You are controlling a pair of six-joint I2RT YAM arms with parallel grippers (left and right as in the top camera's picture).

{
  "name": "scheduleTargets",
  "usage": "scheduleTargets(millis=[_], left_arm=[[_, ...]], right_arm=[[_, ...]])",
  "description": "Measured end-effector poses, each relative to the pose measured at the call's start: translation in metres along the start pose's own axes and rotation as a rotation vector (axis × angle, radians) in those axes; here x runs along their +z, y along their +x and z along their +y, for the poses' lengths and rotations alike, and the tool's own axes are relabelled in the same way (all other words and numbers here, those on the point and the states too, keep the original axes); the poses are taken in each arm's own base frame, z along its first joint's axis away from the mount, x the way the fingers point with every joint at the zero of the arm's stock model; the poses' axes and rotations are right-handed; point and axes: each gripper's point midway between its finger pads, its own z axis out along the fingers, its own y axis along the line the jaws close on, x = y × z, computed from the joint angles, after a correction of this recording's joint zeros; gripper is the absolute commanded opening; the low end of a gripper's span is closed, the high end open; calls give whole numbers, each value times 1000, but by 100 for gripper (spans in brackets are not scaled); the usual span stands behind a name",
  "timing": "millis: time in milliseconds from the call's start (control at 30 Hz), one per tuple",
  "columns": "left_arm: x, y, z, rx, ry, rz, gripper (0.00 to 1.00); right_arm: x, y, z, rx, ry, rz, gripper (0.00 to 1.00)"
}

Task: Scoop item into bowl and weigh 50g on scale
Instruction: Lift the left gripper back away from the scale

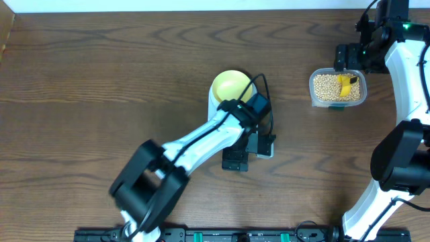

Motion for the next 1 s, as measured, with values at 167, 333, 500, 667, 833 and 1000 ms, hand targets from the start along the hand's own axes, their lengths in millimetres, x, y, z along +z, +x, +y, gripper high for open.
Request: scheduleTargets(millis=[167,333,500,667,833,1000], left_arm=[[-56,-9,7,-61,-122,-128,98],[-114,-3,32,-215,-279,-280,98],[-151,34,61,-484,-378,-370,98],[-151,79,69,-716,-357,-348,98],[-145,104,65,-833,-321,-312,98],[-145,110,65,-856,-320,-310,98]], right_arm=[[0,0,0,0,0,0,99],[0,0,0,0,0,0,99],[0,0,0,0,0,0,99],[0,0,0,0,0,0,99],[0,0,0,0,0,0,99],[0,0,0,0,0,0,99]])
